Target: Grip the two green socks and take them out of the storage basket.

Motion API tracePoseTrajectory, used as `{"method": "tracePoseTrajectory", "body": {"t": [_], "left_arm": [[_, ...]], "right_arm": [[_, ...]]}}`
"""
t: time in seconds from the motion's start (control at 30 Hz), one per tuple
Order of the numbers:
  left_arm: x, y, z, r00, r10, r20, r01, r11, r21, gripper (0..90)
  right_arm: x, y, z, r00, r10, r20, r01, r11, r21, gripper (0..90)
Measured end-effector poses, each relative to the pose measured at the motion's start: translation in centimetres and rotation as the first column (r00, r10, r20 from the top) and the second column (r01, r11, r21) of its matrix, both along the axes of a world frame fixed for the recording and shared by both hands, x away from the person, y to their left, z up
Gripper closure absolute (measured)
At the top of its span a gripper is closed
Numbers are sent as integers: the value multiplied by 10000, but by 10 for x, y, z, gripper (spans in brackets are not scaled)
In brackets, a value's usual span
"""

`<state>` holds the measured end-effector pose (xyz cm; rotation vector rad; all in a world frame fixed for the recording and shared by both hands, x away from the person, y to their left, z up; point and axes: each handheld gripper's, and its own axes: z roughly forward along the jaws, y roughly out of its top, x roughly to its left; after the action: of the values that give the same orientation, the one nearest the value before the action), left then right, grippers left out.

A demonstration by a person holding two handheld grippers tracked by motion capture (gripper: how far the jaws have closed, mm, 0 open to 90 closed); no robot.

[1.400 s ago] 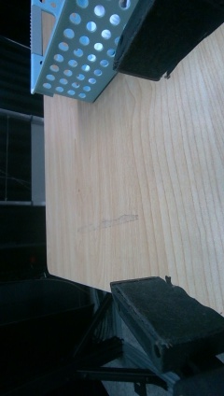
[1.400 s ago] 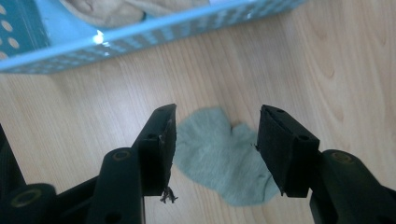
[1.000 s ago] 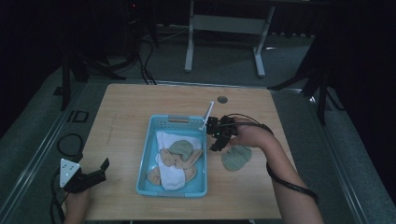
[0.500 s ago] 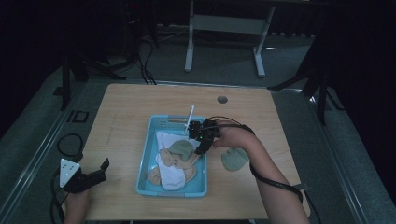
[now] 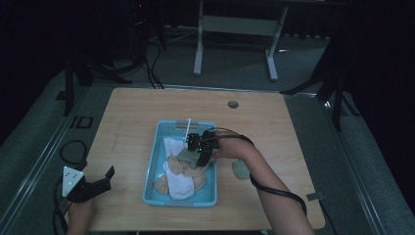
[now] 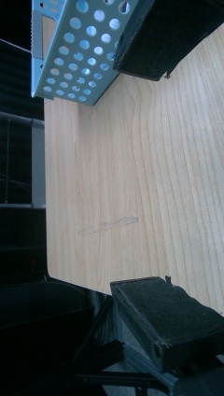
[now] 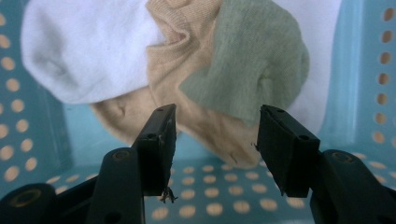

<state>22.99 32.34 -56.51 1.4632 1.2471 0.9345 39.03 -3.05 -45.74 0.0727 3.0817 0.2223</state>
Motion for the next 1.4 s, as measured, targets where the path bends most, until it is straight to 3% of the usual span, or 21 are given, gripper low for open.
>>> {"method": "tracePoseTrajectory", "body": {"t": [0.5, 0.6, 0.73, 0.83, 1.07, 1.4], "left_arm": [[0, 0, 0, 10000, -4, 4, 4, 10000, -22, 0], [0, 0, 0, 10000, -9, 7, 9, 10000, -35, 0], [0, 0, 0, 10000, -2, 6, 2, 10000, -39, 0], [0, 0, 0, 10000, 0, 6, 0, 10000, -41, 0], [0, 0, 0, 10000, -3, -29, 3, 10000, -15, 0], [0, 0, 0, 10000, -6, -55, 6, 10000, 3, 0]], "right_arm": [[2, 21, -28, 9997, 175, -144, -179, 9993, -324, 495], [3, 23, -34, 9997, 155, -180, -165, 9983, -562, 564], [1, 24, -35, 9995, 269, -146, -279, 9968, -744, 781], [-1, 25, -33, 9994, 358, 23, -355, 9965, -751, 851], [-3, 18, -16, 9994, 332, 72, -328, 9981, -516, 864], [-7, 7, 19, 9986, 261, 459, -284, 9983, 516, 865]]}}
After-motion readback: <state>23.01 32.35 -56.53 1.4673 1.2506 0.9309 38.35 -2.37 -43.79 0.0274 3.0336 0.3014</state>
